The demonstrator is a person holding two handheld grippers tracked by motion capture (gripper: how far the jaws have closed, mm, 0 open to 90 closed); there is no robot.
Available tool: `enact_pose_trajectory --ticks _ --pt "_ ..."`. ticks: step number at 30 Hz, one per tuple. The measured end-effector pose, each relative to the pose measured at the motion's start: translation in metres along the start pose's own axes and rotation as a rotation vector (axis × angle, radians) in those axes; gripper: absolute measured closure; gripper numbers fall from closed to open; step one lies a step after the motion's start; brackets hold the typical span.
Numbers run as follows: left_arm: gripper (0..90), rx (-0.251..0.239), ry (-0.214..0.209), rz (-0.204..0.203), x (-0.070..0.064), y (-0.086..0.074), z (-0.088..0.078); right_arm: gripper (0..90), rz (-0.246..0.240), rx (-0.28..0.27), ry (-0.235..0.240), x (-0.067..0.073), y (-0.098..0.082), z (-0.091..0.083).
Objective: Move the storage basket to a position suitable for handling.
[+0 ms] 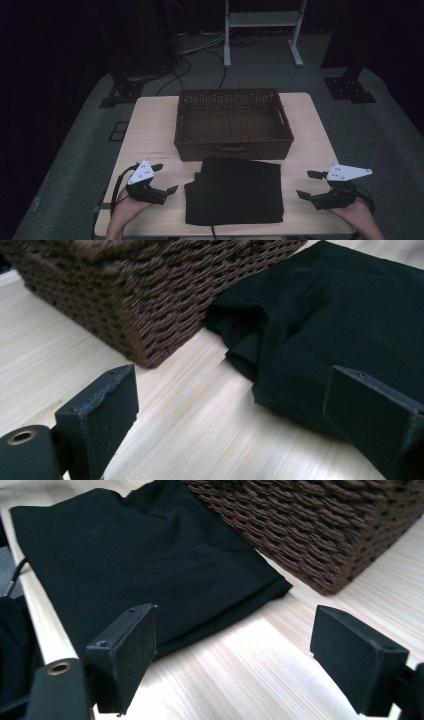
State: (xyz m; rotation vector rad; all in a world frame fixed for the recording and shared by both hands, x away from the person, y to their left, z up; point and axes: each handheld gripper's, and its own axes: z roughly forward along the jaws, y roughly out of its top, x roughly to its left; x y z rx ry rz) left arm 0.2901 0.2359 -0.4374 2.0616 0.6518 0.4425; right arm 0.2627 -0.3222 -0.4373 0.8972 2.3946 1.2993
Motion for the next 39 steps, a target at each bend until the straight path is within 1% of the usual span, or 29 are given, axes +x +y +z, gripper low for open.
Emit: enact_pose_trajectory --ticks 1,2,3,5,6,7,10,11,12,13,16,17,18,19,20,21,22,23,24,27,29,32,33,35,37,39 --pt "6.6 0.000 0.000 0.000 0.000 0.000 0.000 17.4 0.000 0.000 0.000 0.000 0.000 0.000" --pt "6.6 0.007 -0.007 0.017 -0.001 0.005 0.001 17.4 -0.006 0.003 0.013 0.001 0.004 0.001" --pt "6.6 0.010 -0.010 0.025 -0.001 0.008 0.001 17.4 -0.008 0.005 0.015 0.002 0.006 0.001" --pt "6.6 0.010 -0.013 0.032 -0.002 0.011 0.001 17.4 -0.013 0.009 0.019 0.002 0.007 0.001" --pt "6.6 0.010 -0.028 0.045 -0.004 0.016 0.002 17.4 -0.026 0.013 0.027 0.004 0.011 0.003" --pt "6.6 0.010 -0.028 0.045 -0.004 0.016 0.002 17.4 -0.026 0.013 0.027 0.004 0.011 0.003" --pt "6.6 0.024 -0.051 0.077 -0.009 0.025 0.005 17.3 -0.038 0.036 0.051 0.008 0.021 0.007" --pt "6.6 0.024 -0.051 0.077 -0.009 0.025 0.005 17.3 -0.042 0.038 0.052 0.009 0.022 0.007" --pt "6.6 0.035 -0.071 0.083 -0.011 0.029 0.007 17.3 -0.048 0.042 0.058 0.010 0.025 0.008" --pt "6.6 0.035 -0.071 0.083 -0.011 0.029 0.007 17.3 -0.051 0.046 0.064 0.010 0.027 0.009" --pt "6.6 0.054 -0.096 0.109 -0.015 0.036 0.010 17.3 -0.075 0.057 0.073 0.013 0.034 0.011" --pt "6.6 0.054 -0.096 0.109 -0.015 0.036 0.010 17.3 -0.075 0.057 0.073 0.013 0.034 0.011" --pt "6.6 0.060 -0.103 0.117 -0.017 0.039 0.012 17.3 -0.087 0.064 0.079 0.015 0.038 0.012" --pt "6.6 0.060 -0.103 0.117 -0.017 0.039 0.012 17.3 -0.087 0.064 0.079 0.015 0.038 0.012" --pt "6.6 0.063 -0.111 0.125 -0.019 0.041 0.014 17.3 -0.096 0.072 0.085 0.016 0.042 0.014" --pt "6.6 0.063 -0.111 0.125 -0.019 0.041 0.014 17.3 -0.104 0.077 0.087 0.017 0.044 0.015" --pt "6.6 0.071 -0.116 0.135 -0.019 0.043 0.015 17.3 -0.104 0.077 0.087 0.017 0.044 0.015" --pt "6.6 0.076 -0.123 0.138 -0.020 0.044 0.017 17.3 -0.117 0.083 0.099 0.018 0.047 0.017" --pt "6.6 0.083 -0.130 0.148 -0.022 0.047 0.019 17.3 -0.116 0.090 0.102 0.019 0.048 0.018" --pt "6.6 0.091 -0.141 0.156 -0.024 0.050 0.022 17.1 -0.142 0.109 0.111 0.023 0.053 0.021" --pt "6.6 0.106 -0.148 0.175 -0.026 0.053 0.024 17.0 -0.144 0.117 0.112 0.024 0.055 0.022" --pt "6.6 0.106 -0.166 0.177 -0.028 0.059 0.027 17.0 -0.159 0.134 0.121 0.026 0.060 0.025" --pt "6.6 0.110 -0.167 0.185 -0.028 0.060 0.027 17.0 -0.168 0.146 0.127 0.027 0.063 0.027" --pt "6.6 0.112 -0.175 0.188 -0.030 0.063 0.029 16.9 -0.174 0.151 0.130 0.028 0.064 0.028" --pt "6.6 0.110 -0.185 0.195 -0.032 0.066 0.031 17.0 -0.187 0.162 0.143 0.030 0.068 0.032" --pt "6.6 0.114 -0.190 0.201 -0.033 0.068 0.033 17.0 -0.188 0.166 0.147 0.031 0.069 0.032"
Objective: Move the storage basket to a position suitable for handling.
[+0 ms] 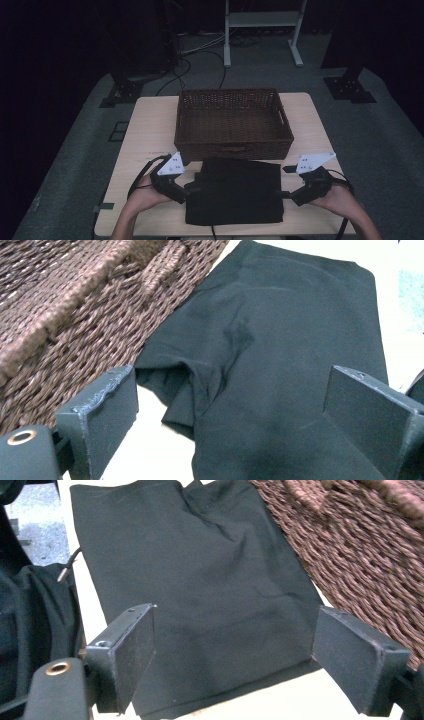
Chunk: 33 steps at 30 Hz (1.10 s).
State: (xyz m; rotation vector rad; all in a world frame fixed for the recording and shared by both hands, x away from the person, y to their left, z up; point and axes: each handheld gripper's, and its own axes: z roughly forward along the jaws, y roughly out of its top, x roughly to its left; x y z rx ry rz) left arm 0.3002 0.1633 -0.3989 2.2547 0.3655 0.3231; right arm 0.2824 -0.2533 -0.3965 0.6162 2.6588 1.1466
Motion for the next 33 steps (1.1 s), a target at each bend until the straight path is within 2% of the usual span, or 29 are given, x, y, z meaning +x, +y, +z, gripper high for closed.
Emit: enact_pose_trajectory --ticks 6,8,16,20,33 --pt "6.5 0.023 -0.021 0.019 -0.003 0.008 0.009 17.0 -0.024 0.030 0.025 0.004 0.008 0.007" --pt "3.9 0.038 -0.024 0.023 -0.005 0.011 0.013 17.0 -0.031 0.034 0.031 0.004 0.010 0.009" --pt "3.5 0.045 -0.043 0.039 -0.008 0.017 0.019 17.0 -0.054 0.045 0.045 0.006 0.018 0.012" --pt "2.9 0.072 -0.060 0.067 -0.010 0.022 0.024 16.1 -0.066 0.065 0.061 0.008 0.022 0.019" --pt "2.9 0.102 -0.109 0.096 -0.013 0.035 0.040 15.1 -0.103 0.120 0.092 0.008 0.031 0.036"
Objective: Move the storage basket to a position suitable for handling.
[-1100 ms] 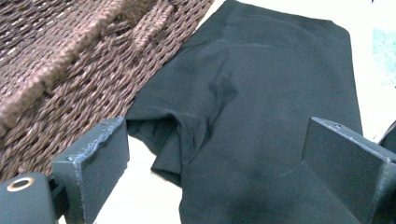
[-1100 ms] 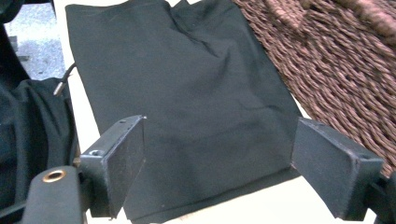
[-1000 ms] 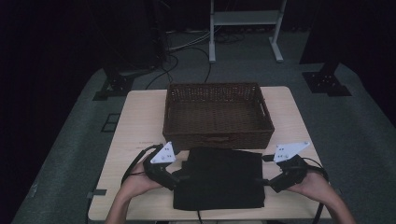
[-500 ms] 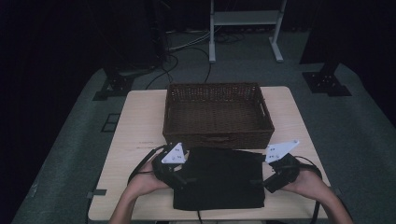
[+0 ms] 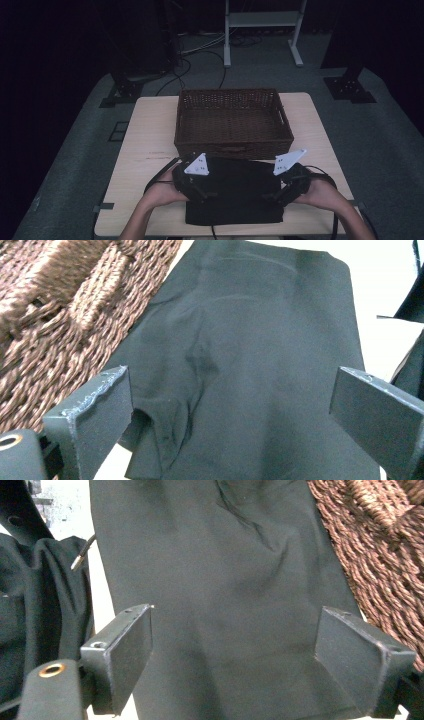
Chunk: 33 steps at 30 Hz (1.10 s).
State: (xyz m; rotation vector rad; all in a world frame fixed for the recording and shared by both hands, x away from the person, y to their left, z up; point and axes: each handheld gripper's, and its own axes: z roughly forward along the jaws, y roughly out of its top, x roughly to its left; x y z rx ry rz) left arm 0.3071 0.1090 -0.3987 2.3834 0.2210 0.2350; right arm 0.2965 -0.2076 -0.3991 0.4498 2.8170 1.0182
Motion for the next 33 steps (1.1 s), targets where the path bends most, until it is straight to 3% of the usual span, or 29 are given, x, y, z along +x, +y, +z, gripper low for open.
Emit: enact_pose_trajectory --ticks 16,23,33 --pt "3.8 0.058 -0.062 0.029 0.002 0.008 0.027 15.1 -0.017 0.083 0.035 -0.007 0.009 0.031" --pt "4.3 0.105 -0.087 0.016 0.005 0.004 0.044 15.1 -0.032 0.132 0.063 -0.005 0.009 0.052" --pt "4.5 0.160 -0.131 0.007 0.008 0.001 0.067 15.1 -0.014 0.191 0.060 -0.013 -0.001 0.070"
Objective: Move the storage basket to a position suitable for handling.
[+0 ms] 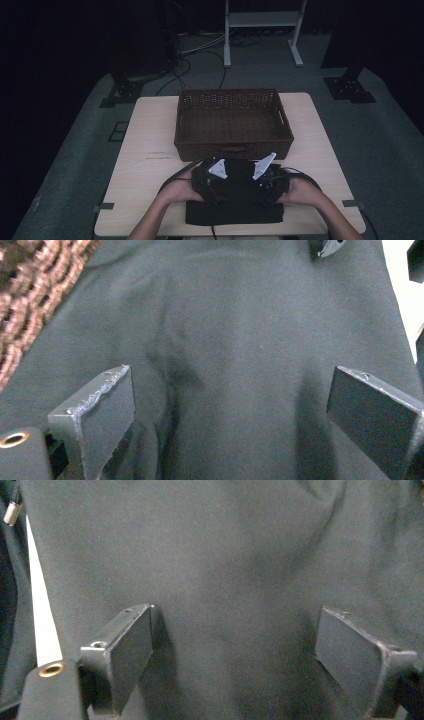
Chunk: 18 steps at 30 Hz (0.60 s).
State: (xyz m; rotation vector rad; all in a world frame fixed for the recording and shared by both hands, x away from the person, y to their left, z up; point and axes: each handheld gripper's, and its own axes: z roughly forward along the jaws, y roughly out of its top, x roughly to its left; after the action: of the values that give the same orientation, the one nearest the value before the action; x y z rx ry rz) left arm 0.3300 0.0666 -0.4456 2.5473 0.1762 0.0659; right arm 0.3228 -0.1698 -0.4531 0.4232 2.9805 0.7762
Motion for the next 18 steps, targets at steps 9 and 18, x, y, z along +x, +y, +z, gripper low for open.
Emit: enact_pose_trajectory --ticks 9,18 --pt "4.6 0.041 -0.028 -0.046 0.010 -0.002 0.018 11.1 0.018 0.031 0.007 -0.006 -0.002 0.013" --pt "5.0 0.044 -0.089 -0.143 0.019 -0.008 0.024 1.7 0.075 0.039 -0.004 -0.012 -0.005 0.020"
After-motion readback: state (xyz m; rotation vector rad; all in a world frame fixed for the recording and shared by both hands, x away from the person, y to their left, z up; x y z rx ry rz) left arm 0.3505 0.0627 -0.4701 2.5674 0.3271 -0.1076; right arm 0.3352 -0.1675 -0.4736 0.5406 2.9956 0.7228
